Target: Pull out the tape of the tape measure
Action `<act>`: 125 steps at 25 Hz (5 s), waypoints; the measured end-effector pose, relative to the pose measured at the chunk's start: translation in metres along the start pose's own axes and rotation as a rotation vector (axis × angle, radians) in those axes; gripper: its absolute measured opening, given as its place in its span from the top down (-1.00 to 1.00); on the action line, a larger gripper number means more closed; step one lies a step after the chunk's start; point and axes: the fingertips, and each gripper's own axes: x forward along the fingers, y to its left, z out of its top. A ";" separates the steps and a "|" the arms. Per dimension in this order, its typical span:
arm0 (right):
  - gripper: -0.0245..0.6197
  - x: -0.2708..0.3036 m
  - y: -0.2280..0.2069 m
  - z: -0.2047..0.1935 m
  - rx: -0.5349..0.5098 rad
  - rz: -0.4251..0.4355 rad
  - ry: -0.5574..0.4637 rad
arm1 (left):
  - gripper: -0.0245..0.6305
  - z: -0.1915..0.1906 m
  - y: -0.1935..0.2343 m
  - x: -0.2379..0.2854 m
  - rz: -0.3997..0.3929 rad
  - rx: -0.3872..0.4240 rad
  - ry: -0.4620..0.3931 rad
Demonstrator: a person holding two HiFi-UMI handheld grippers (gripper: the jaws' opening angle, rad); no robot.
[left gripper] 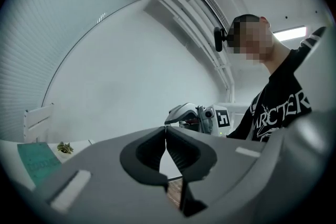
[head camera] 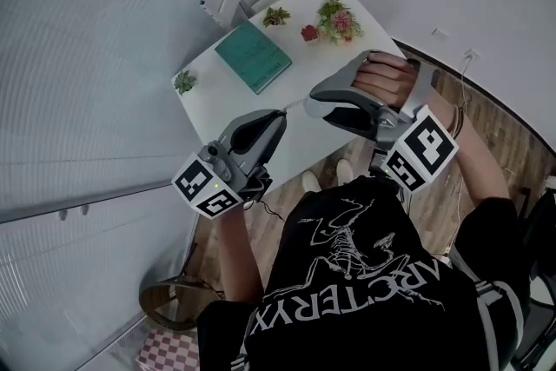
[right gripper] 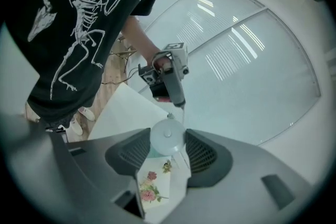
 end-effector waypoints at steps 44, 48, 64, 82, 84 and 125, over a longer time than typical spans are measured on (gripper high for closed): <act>0.25 0.074 0.158 -0.226 0.879 -0.192 0.247 | 0.87 -0.179 0.175 -0.215 0.794 -0.381 0.076; 0.25 0.118 0.214 -0.242 0.975 -0.098 0.299 | 0.87 -0.259 0.200 -0.226 0.902 -0.507 0.184; 0.24 0.189 0.304 -0.251 1.252 0.188 0.313 | 0.79 -0.342 0.229 -0.249 1.097 -0.503 0.406; -0.03 0.063 0.180 -0.255 1.519 -0.390 0.129 | 0.55 -0.176 0.178 -0.255 1.114 -0.036 0.174; 0.33 0.049 0.149 -0.240 1.462 -0.434 0.082 | 0.67 -0.141 0.166 -0.240 1.087 0.063 0.142; 0.89 0.001 -0.042 -0.043 1.125 -0.533 -0.394 | 0.89 0.025 0.030 -0.069 0.754 0.614 0.094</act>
